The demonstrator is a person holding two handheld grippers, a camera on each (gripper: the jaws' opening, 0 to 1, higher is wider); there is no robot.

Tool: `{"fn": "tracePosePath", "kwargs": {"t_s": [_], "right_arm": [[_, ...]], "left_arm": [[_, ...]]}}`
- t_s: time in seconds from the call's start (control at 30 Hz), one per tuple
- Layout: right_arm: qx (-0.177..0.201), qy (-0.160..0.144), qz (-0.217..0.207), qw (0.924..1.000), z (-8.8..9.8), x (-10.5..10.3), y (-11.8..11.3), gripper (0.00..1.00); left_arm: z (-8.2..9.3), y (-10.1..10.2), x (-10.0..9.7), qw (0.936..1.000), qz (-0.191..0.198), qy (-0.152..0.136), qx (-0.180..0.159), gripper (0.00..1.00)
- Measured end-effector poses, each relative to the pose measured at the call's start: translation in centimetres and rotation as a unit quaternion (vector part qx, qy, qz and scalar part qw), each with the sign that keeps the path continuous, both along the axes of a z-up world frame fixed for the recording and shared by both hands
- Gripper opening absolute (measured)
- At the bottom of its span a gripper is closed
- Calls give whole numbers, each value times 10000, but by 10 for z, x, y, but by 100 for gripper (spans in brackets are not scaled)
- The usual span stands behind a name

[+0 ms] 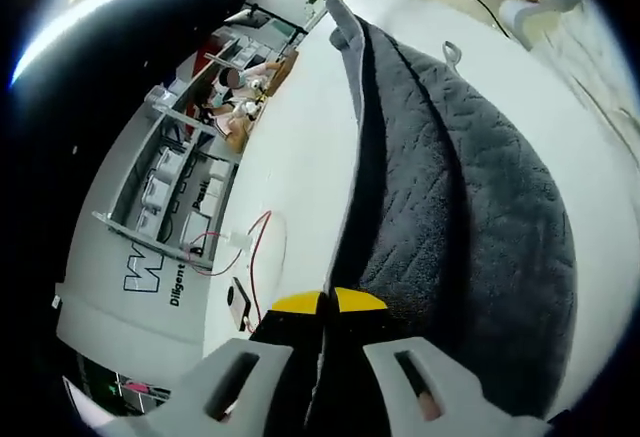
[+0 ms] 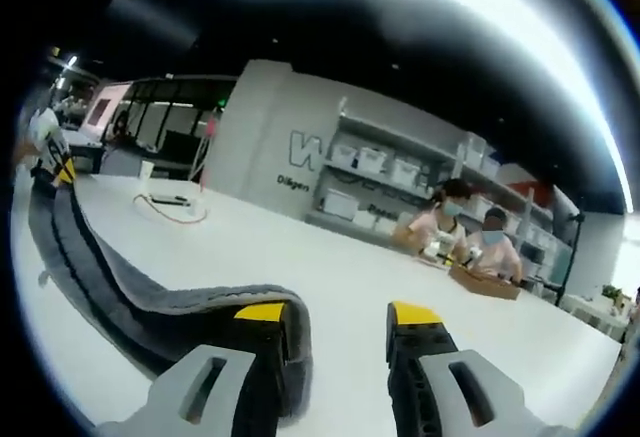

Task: Open the folded towel by lifting each exposed corner and separating the folded layers until the towel lies flat within the target outline without major curled edges

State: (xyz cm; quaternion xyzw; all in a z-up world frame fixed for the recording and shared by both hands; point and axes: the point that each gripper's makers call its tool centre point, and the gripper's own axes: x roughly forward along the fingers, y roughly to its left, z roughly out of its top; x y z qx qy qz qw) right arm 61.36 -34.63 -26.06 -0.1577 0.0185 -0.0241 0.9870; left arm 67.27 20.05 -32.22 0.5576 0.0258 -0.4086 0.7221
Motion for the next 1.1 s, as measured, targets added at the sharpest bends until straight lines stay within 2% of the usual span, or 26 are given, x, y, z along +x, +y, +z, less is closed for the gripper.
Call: {"fn": "tracePosePath", "kwargs": {"t_s": [0.13,0.17,0.23,0.3,0.37,0.43,0.57,0.67,0.83,0.97,1.03,1.1], "right_arm": [[-76,-131,114,9998,8,3,8,35],[-25,-170,142,9998,9,4,9,35],[464,-323,339,9978,14,7,15,35],[399,-252,237,9986,13,10,9,34],[387,-346,191,9985,19,14,4,37],[572,-460,411,9965,26,15,11,36],[466,-450,279,9975,30,22,4,37],[599,-528,364,9961,33,25,7,36],[619,-577,345,9958,32,30,7,36],[752,-626,419,9943,30,36,6,26],[813,-640,482,9935,29,40,7,19],[865,-657,562,9925,26,44,11,2]], "left_arm": [[4,-1,3,9999,20,-49,-91,2],[9,-1,10,9997,125,-147,-142,2],[12,-3,15,9996,126,-141,-192,2],[15,-3,18,9996,158,-123,-219,2],[18,-4,20,9996,139,-165,-179,2],[20,-4,23,9997,134,-171,-147,2],[27,-3,31,9995,159,-222,-137,2],[30,0,37,9995,179,-238,-94,2],[35,3,46,9994,232,-236,-142,2],[35,3,52,9993,258,-261,-114,2],[34,3,54,9993,260,-267,-76,2],[35,3,59,9992,274,-292,-72,2]]}}
